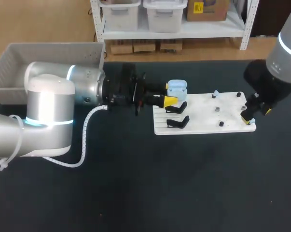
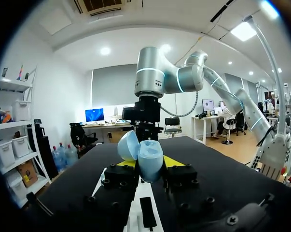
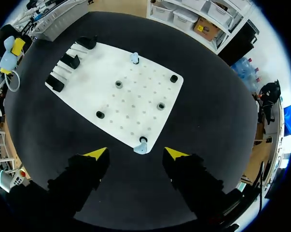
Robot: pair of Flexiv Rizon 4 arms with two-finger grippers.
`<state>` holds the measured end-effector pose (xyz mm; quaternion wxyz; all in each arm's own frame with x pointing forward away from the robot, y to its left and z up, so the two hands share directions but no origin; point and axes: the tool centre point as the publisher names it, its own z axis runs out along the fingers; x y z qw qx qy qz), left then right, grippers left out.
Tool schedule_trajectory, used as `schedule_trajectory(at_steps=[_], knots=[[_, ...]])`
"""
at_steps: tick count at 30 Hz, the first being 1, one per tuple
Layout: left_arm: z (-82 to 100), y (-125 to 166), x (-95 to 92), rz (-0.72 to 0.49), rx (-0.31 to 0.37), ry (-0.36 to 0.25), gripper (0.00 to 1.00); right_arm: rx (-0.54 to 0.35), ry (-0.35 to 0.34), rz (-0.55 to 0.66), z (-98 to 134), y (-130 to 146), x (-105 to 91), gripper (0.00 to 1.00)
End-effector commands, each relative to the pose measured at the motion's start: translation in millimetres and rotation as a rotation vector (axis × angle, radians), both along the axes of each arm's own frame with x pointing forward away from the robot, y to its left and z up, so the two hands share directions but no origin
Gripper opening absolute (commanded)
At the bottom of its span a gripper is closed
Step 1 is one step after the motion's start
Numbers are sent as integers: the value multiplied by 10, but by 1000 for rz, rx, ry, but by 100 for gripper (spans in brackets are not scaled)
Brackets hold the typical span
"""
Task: Pick up each earbud case from the left stands, insert the matching earbuds, close the lid, and place the case in the box.
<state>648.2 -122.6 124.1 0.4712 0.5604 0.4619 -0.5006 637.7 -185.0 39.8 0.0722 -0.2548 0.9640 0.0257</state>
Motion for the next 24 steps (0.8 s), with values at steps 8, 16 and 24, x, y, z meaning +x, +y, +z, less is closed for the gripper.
schedule_trajectory(at_steps=[8, 16, 24], knots=[[-10, -2, -12, 5, -3, -3, 0, 0, 9, 11, -120, -36, 48, 48], [-10, -2, -12, 5, -3, -3, 0, -3, 14, 25, -158, -9, 43, 47], [-10, -2, -12, 5, -3, -3, 0, -28, 4, 38, -201, -21, 27, 45]])
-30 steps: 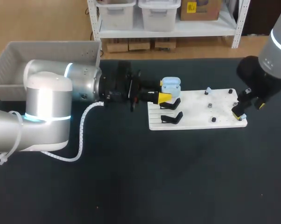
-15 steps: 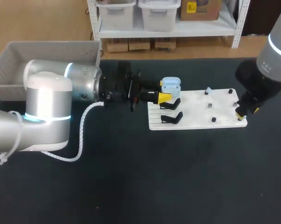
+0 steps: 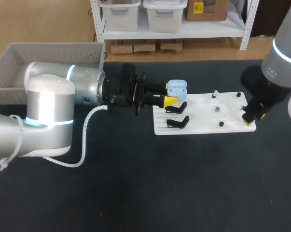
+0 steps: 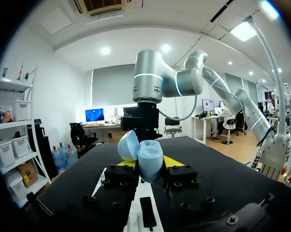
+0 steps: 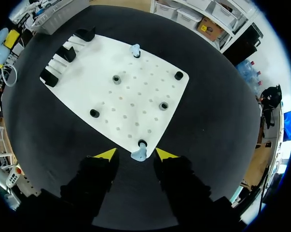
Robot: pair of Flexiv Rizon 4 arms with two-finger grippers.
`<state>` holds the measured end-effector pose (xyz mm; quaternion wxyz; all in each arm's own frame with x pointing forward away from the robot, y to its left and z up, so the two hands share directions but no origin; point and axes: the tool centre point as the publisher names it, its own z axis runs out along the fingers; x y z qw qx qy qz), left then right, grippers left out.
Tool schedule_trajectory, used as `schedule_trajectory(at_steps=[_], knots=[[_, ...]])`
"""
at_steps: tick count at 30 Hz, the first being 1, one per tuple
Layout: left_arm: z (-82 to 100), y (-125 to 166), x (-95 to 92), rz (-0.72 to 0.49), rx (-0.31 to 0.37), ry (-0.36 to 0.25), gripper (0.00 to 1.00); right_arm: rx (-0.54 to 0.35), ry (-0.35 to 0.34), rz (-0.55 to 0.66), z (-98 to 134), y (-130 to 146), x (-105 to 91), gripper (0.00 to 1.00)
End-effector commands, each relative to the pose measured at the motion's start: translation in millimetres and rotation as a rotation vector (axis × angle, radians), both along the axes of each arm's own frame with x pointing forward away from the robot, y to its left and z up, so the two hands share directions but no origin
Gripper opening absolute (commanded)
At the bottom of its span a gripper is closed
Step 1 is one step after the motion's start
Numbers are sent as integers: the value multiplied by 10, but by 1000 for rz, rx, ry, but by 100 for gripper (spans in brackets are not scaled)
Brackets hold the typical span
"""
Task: Pick up each earbud case from the left stands, insert the matching earbuds, close the lid, and place the case in the box.
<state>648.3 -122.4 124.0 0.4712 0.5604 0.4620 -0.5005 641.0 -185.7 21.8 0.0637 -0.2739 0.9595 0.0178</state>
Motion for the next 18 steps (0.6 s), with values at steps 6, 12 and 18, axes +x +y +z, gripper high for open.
schedule_trajectory(at_steps=[6, 12, 18], knots=[[-9, -3, -13, 5, -3, -3, 0, -11, -9, -2, -27, -23, -7, 45], [-9, -3, -13, 5, -3, -3, 0, -9, -8, -2, -48, -14, -11, 43], [-9, -3, -13, 5, -3, -3, 0, -11, -10, 3, -57, -4, -16, 42]])
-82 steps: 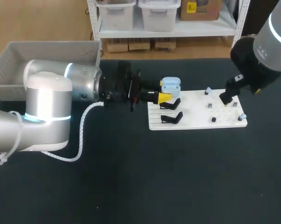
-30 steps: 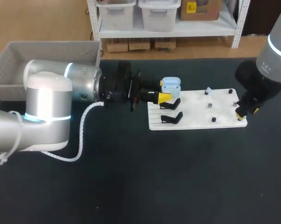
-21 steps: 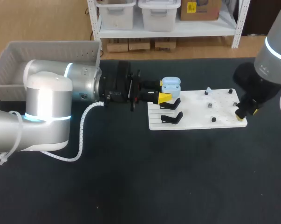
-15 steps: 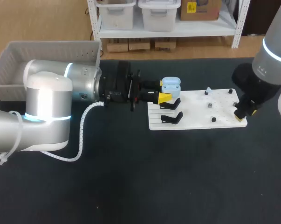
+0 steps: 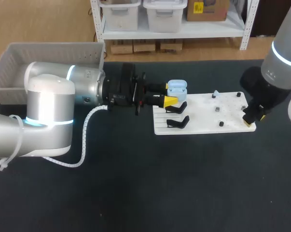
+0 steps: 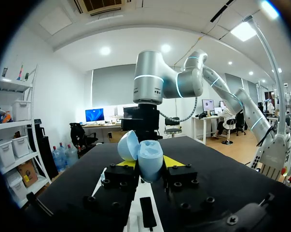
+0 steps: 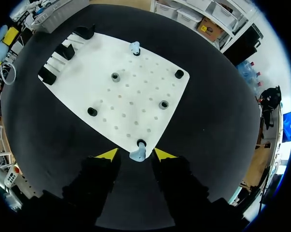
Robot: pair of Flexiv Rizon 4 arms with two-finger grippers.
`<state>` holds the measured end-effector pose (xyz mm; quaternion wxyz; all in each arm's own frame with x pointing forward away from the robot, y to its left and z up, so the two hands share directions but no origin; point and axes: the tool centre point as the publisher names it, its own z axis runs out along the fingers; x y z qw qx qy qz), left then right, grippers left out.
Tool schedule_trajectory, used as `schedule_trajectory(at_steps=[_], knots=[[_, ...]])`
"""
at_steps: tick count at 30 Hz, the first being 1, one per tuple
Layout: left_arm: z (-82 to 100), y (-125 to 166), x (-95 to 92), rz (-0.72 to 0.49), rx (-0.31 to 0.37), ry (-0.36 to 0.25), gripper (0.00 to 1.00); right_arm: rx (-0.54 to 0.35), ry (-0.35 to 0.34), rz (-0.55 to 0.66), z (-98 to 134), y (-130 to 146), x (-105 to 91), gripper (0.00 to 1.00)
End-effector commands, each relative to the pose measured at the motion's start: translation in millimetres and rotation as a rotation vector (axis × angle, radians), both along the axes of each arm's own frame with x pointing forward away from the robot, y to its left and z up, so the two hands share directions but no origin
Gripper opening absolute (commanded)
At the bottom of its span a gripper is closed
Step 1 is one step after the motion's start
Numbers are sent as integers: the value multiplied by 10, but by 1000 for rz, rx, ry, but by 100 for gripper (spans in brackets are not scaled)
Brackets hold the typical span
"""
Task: Pick up each earbud case from the left stands, insert the matching earbuds, close the lid, and place the case in the box.
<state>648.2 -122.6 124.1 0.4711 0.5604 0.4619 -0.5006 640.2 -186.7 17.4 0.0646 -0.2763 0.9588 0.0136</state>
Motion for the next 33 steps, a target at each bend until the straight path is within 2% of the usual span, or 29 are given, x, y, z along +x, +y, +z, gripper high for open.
schedule_trajectory(at_steps=[1, 22, 27, 29, 31, 33], knots=[[-10, -2, -12, 5, -3, -3, 0, -5, -6, -1, -15, 8, -9, 42], [-10, -2, -12, 5, -3, -3, 0, -24, -12, -1, -43, 11, 10, 33], [-10, -2, -12, 5, -3, -3, 0, -25, -13, -6, -44, 8, 8, 28], [-10, -2, -12, 5, -3, -3, 0, -25, -13, -8, -46, 9, 5, 23], [-10, -2, -12, 5, -3, -3, 0, -24, -14, -9, -48, 9, 3, 14], [-10, -2, -12, 5, -3, -3, 0, -24, -16, -11, -49, 9, 2, 11]])
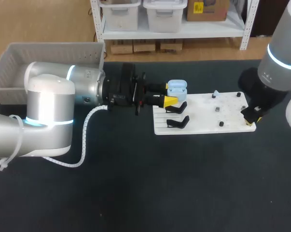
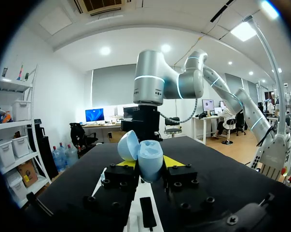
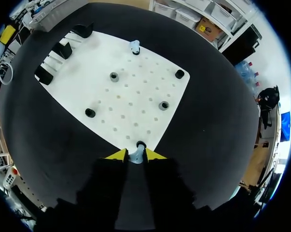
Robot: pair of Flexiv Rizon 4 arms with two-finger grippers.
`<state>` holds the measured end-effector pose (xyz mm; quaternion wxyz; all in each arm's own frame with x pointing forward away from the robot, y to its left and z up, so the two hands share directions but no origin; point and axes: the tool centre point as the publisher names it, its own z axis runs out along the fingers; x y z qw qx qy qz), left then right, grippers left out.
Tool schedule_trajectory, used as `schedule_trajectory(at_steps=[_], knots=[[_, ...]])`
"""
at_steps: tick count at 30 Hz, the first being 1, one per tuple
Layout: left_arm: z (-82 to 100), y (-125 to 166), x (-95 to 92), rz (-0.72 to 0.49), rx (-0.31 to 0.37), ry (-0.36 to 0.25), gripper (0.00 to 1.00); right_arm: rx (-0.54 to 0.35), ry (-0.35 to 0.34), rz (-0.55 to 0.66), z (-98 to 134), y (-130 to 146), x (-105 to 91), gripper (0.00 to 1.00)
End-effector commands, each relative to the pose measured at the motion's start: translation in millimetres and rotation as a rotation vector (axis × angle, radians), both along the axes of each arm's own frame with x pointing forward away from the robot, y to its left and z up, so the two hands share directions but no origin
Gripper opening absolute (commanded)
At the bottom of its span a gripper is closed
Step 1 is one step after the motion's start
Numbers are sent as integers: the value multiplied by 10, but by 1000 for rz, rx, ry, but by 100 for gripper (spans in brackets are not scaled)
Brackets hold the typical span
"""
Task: Pick up each earbud case from the left stands, insert the matching earbuds, close the lid, and place the case in the box.
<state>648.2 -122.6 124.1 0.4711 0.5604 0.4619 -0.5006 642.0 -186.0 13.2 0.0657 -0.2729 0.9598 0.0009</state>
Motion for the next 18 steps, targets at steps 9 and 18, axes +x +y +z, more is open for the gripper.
schedule_trajectory(at_steps=[9, 18], knots=[[-10, -2, -12, 5, -3, -3, 0, -4, -12, -6, -2, 9, -20, 0], [-10, -2, -12, 5, -3, -3, 0, -16, -30, -1, 225, 76, -94, 0]])
